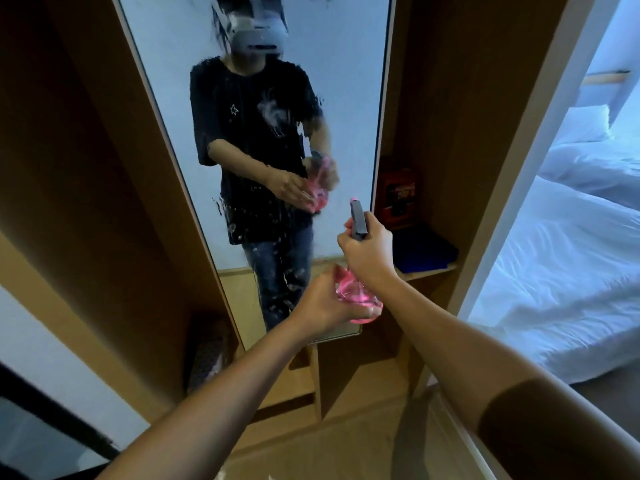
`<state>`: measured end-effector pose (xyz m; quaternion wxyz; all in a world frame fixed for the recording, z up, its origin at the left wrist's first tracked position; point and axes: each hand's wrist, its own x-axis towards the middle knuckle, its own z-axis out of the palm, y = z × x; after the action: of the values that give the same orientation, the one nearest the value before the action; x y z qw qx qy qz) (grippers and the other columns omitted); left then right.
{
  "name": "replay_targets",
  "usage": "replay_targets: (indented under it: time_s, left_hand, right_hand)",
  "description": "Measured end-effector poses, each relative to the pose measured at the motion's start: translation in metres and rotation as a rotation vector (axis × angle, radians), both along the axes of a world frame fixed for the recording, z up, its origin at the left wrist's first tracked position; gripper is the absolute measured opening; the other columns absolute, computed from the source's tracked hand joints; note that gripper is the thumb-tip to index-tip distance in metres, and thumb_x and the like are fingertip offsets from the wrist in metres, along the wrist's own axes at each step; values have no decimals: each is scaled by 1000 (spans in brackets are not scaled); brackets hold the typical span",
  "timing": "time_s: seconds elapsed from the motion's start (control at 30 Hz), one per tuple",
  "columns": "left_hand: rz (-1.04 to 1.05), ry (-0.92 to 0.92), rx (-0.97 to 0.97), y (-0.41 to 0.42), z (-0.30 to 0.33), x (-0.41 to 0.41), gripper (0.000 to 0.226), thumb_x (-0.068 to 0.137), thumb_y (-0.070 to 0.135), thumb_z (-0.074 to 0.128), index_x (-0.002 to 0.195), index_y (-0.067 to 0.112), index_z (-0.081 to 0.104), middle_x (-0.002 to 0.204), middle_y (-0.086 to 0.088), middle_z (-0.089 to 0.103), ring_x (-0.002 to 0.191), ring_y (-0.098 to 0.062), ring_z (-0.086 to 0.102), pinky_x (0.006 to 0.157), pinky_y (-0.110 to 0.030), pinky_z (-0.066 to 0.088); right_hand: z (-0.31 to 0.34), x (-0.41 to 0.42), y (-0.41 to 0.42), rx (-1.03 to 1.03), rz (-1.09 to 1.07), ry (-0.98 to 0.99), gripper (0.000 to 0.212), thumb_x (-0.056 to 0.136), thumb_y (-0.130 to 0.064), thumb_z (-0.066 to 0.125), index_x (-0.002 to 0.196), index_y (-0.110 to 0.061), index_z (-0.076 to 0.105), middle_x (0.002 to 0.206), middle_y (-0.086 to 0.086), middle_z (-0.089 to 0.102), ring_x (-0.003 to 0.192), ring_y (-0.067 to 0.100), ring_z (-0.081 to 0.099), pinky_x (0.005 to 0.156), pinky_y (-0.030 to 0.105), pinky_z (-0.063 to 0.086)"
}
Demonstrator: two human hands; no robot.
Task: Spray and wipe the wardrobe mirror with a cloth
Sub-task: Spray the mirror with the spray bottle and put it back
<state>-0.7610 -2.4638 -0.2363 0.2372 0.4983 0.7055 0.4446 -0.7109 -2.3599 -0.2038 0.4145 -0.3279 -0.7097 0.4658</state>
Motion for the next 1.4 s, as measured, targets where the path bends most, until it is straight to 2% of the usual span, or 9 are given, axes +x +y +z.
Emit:
replay_targets:
  time_s: [0.1,0.2,0.47,0.63,0.7,0.87,1.1,1.27,1.4]
  left_hand:
    - [4,11,-9,11,-6,7,62,63,34,88,111,22,52,99,8,65,88,-3,65,82,-25,56]
    - [-20,26,-5,19,-10,13,56,64,35,86,109,20,55,98,5,67,90,-8,66,84,-33,57]
    - [-50,31,-35,21,-28,30,29,73,21,82,91,26,60,85,4,67,80,-4,66,73,-20,56]
    - [-41,-21,-32,17,-33,37,28,75,7,80,87,20,58,84,-2,67,77,8,64,66,-10,51]
    - [-40,-40,-58,15,-37,38,39,75,5,79,87,30,51,83,10,62,76,17,59,66,-4,46]
    - [-27,-71,-101,9,-54,41,46,74,16,81,84,41,44,85,18,58,71,19,57,64,-4,47]
    - [-11,-137,-83,-3,-60,40,45,75,12,81,88,38,46,87,15,61,73,17,59,66,-10,50]
    - [32,-151,-87,-8,-65,37,42,73,16,82,92,36,51,95,5,67,85,-2,66,81,-25,57]
    - [42,-162,-73,-18,-64,33,46,74,11,81,88,38,46,88,16,60,75,16,59,70,-10,51]
  right_hand:
    - [-5,7,9,-3,2,-22,11,83,-3,63,89,-9,55,73,-1,54,60,11,49,58,24,47]
    - [-10,10,15,-18,13,-35,12,83,-4,63,92,-9,57,76,1,57,65,13,52,65,31,51]
    - [-37,24,18,-99,89,-83,21,86,-4,64,103,-13,58,107,12,66,102,28,62,90,41,52]
    - [-51,24,17,-107,125,-101,11,90,-7,61,100,-10,58,92,9,63,76,17,60,70,27,54]
    - [-58,23,16,-119,132,-113,9,89,-7,61,96,-11,57,84,2,60,68,9,55,58,15,49]
    - [-77,23,13,-159,88,-144,10,87,-5,60,83,-13,54,71,-2,54,58,8,46,48,13,42]
    - [-89,18,5,-181,103,-181,9,86,-7,61,88,-13,55,75,-2,56,62,9,49,55,20,44]
    - [-93,12,-1,-202,147,-170,17,85,-7,63,102,-9,60,88,1,63,80,16,59,72,25,52]
    - [-94,5,-10,-161,189,-216,20,83,-7,64,103,-10,59,85,-4,59,75,11,55,67,22,46]
